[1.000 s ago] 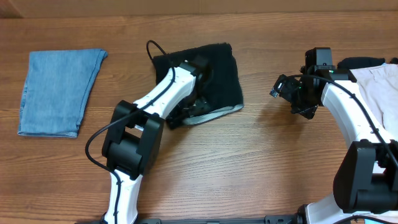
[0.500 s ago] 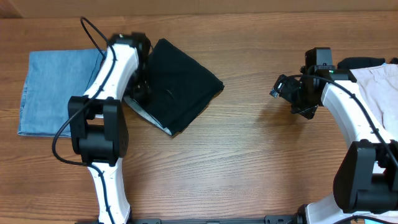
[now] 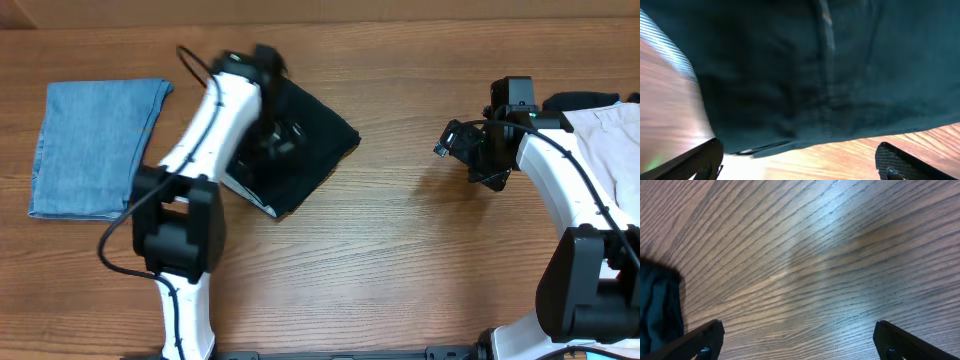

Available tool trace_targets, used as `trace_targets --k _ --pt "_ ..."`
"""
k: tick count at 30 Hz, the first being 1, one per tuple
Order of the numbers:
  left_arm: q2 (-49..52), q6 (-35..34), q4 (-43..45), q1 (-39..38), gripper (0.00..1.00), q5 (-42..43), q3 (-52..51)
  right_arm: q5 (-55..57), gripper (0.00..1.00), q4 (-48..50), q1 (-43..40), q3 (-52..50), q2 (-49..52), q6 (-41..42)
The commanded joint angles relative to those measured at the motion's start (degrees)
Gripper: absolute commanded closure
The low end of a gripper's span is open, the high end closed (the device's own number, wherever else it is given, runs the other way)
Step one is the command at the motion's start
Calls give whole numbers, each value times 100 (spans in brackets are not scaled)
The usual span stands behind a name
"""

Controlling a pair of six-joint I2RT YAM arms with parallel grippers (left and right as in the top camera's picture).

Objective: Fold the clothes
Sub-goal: 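Carry the folded shorts left toward the denim with the left gripper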

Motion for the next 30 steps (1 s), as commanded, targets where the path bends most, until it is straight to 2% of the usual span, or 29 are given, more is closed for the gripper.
trace_targets --k 1,5,8,15,23,27,30 --pt "-81 -767 354 -188 0 164 -540 42 0 20 -11 46 -103 -35" --pt "-81 -890 538 -190 0 151 -780 39 0 20 -11 46 -103 -37" --pt "-118 -1244 315 -190 0 -214 -780 42 0 20 -11 46 -103 -37" --pt "-120 -1244 81 -157 0 -573 -782 39 0 20 -11 46 -103 -35" --pt "-120 -1401 310 -9 0 -422 -839 39 0 20 -11 46 -103 -37" --pt "-127 -785 649 33 0 -188 -833 39 0 20 -11 46 -103 -35" --pt "-216 -634 678 116 0 -199 -833 39 0 20 -11 46 -103 -35"
